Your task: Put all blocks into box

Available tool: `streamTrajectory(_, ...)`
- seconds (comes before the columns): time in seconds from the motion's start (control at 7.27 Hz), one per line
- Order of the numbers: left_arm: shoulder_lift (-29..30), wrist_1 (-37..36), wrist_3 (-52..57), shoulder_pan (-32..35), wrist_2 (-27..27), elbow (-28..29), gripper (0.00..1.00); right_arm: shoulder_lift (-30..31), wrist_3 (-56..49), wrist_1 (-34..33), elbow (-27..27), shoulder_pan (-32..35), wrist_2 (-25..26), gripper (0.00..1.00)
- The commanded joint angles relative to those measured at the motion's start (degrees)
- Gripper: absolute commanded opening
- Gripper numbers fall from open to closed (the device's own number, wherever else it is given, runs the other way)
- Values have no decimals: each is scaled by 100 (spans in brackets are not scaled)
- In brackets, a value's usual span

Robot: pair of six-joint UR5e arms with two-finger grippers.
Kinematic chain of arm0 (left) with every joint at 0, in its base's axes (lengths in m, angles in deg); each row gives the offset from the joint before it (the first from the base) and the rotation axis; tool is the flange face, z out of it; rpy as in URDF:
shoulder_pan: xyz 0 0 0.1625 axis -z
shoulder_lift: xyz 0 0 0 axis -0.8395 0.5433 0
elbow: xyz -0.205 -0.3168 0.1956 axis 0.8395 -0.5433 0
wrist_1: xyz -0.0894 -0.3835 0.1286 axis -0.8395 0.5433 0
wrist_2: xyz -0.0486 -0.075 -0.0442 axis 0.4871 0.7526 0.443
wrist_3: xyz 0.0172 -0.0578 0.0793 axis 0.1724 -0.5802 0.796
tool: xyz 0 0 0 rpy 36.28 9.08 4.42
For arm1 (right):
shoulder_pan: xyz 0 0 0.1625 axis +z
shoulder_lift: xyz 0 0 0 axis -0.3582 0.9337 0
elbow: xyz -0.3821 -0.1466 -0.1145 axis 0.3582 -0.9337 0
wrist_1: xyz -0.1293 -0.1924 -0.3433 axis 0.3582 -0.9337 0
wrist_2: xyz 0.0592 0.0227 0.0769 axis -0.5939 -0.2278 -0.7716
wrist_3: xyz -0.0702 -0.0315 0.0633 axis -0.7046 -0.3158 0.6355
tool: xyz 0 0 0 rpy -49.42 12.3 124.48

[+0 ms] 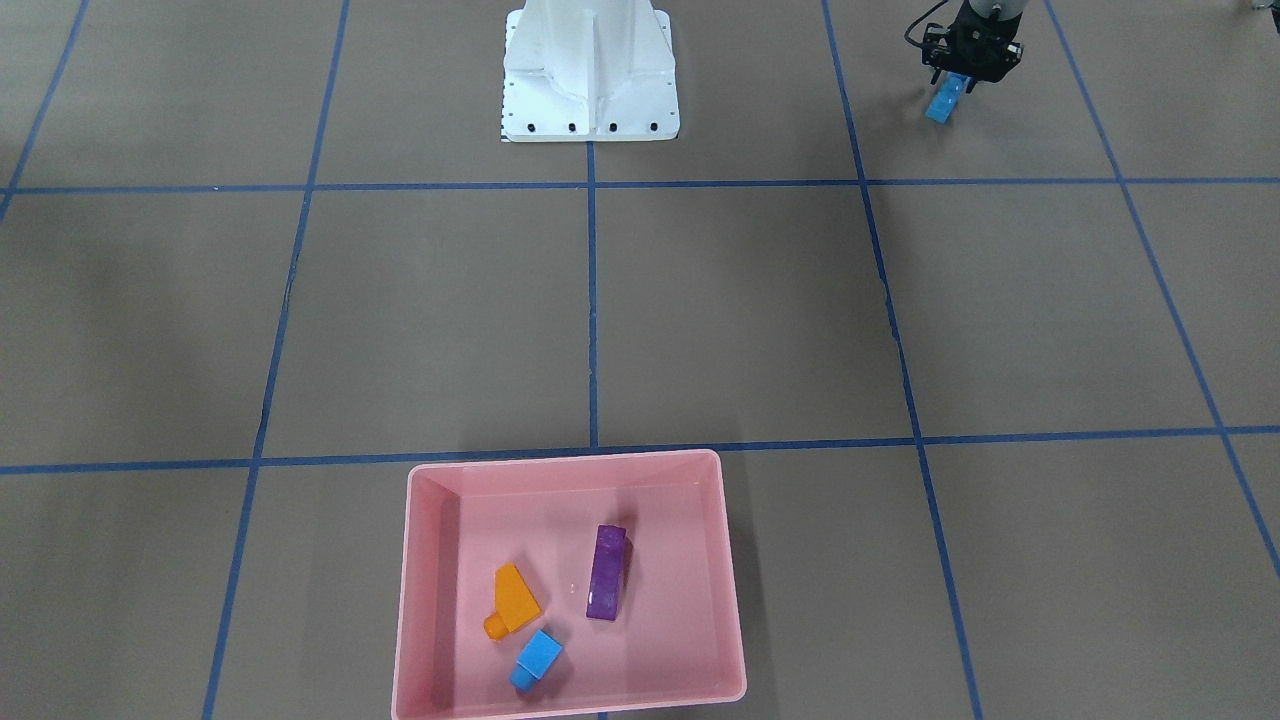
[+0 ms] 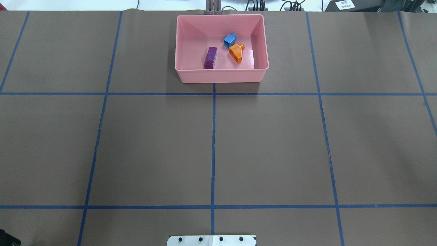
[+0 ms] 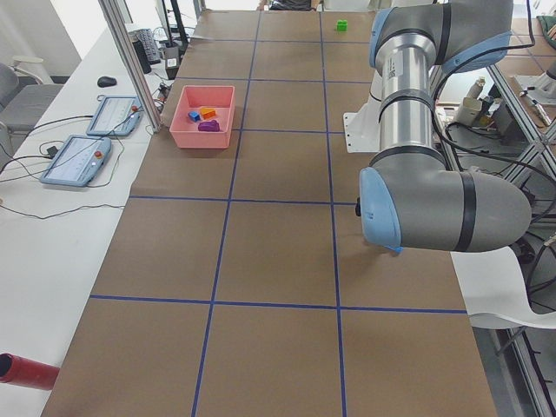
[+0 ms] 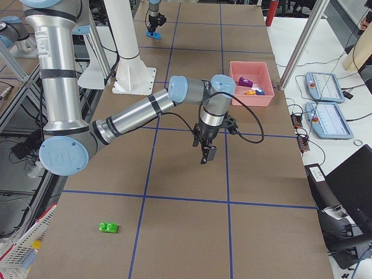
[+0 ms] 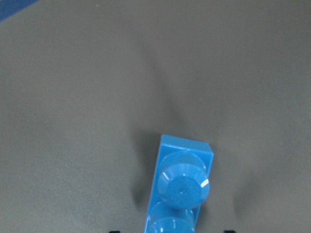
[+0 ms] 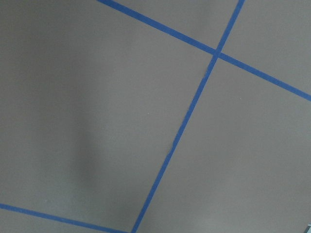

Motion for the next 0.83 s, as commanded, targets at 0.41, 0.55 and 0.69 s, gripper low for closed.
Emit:
streamTrajectory(0.41, -733, 459, 46, 1406, 1238, -1169, 0, 1787, -688, 1887, -167, 487, -11, 100)
streamTrajectory(0.55, -532, 459, 299, 2178, 1882, -1179, 0, 2253, -723, 2207, -185, 522, -246, 100)
streamTrajectory(0.69, -182, 398, 945, 3021, 2367, -1127, 0, 2745, -706, 2845, -403, 540, -570, 100)
